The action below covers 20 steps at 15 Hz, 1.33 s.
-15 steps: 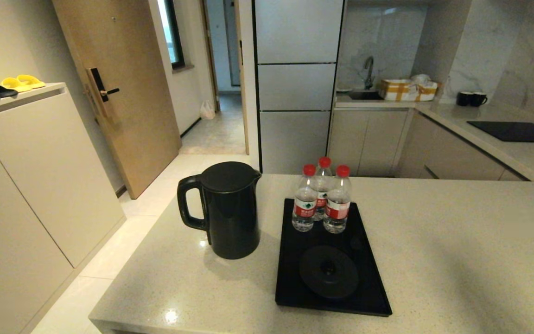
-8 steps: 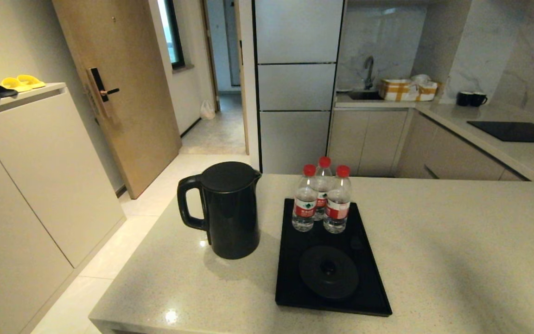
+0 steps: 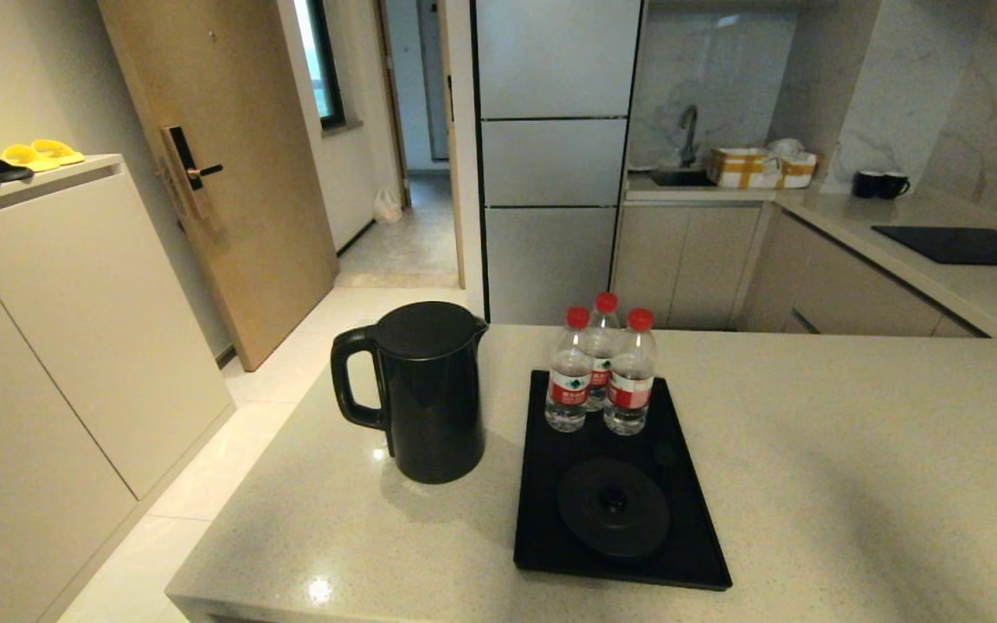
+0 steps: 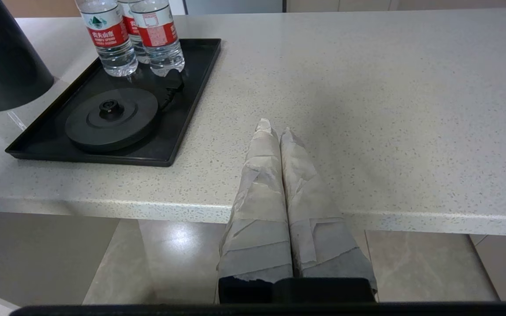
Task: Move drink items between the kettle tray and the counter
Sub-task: Return the kettle to its original position
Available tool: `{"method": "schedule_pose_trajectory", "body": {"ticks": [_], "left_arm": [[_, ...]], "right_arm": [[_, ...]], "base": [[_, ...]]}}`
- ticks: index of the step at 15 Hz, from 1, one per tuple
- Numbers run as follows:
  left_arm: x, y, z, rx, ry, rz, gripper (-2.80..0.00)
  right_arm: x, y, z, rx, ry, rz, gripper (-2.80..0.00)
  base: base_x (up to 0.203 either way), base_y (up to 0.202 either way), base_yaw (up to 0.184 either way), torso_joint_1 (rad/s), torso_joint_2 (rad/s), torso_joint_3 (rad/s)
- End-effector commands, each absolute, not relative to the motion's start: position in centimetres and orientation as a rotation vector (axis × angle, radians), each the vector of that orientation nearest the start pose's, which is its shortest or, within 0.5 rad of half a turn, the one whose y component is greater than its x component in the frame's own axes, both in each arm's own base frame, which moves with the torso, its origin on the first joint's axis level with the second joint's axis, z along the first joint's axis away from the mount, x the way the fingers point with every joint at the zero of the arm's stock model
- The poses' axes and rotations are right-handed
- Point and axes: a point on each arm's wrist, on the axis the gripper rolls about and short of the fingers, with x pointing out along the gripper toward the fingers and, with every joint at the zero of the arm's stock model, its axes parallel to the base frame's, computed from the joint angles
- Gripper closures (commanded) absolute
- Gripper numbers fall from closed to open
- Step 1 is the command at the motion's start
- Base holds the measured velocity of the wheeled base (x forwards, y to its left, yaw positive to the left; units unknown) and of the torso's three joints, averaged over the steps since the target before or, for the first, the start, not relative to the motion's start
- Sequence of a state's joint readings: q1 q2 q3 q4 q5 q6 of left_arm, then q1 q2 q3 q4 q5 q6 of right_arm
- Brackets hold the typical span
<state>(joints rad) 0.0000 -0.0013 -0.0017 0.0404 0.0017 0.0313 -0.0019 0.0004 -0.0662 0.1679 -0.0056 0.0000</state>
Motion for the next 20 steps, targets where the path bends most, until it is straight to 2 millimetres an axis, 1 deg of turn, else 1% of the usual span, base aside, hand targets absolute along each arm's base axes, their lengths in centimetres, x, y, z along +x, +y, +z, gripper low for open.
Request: {"method": "schedule_pose_trajectory", "body": {"ticks": [1,20], "left_arm": [[-2.3,0.01,7.17,0.032,0.039,0.002,0.0],[-2.3,-0.01,7.15,0.049,0.046,-0.004,0.0]], "right_arm": [[-2.87,-0.01,7.63,-0.001,0.103,-0.008,0.0],[-2.87,-0.01,7.63,0.0,0.103,-0.008,0.0]], "base": [[0.0,0.0,0.0,0.0,0.0,0.0],[0.0,0.0,0.0,0.0,0.0,0.0]]}}
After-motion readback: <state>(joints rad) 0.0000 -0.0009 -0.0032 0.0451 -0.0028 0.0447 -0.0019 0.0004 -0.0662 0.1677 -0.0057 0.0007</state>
